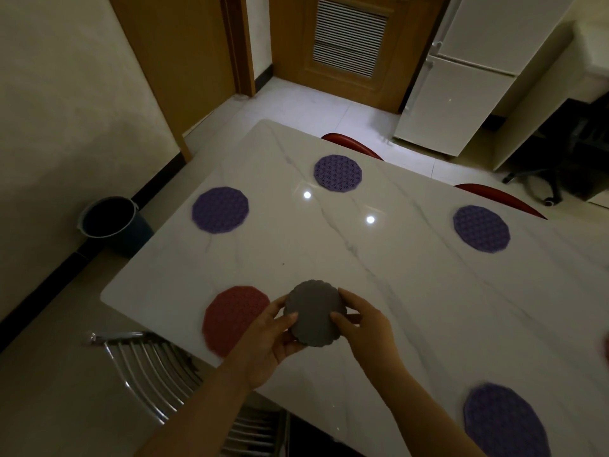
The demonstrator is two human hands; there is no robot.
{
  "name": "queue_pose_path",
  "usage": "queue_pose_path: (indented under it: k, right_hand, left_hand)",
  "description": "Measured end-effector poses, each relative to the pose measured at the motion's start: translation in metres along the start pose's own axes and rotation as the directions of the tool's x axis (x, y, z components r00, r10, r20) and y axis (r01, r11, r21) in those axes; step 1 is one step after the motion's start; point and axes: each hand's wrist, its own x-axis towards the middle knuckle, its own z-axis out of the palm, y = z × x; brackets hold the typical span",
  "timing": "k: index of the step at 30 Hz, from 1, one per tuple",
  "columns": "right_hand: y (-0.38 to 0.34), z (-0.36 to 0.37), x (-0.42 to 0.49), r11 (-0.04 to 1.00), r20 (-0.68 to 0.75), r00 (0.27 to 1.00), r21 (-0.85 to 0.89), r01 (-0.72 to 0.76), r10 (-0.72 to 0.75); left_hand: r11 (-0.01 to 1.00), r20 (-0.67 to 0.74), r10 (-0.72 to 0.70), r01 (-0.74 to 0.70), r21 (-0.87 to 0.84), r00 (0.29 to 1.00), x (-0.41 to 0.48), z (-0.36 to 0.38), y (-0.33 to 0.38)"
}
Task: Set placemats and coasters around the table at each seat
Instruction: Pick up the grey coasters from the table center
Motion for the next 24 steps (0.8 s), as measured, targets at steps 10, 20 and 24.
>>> queue_pose_path:
  k: [10, 20, 24]
  right_hand:
    - [-0.003, -0.006, 0.007, 0.990, 0.040, 0.998, 0.132, -0.044, 0.039]
    - [-0.008, -0.003, -0.010, 1.000, 0.002, 1.000, -0.004, -0.012, 0.012]
    - [-0.008, -0.001, -0.010, 0.999, -0.013, 1.000, 0.030, -0.024, 0.024]
  left_hand:
    - [0.999, 0.030, -0.040, 0.040, 0.001, 0.999, -0.005, -0.009, 0.003]
    - [0.998, 0.044, -0.042, 0.044, -0.036, 0.998, -0.006, -0.014, -0.007]
    - [0.999, 0.037, -0.035, 0.036, -0.040, 0.999, -0.010, -0.017, -0.010]
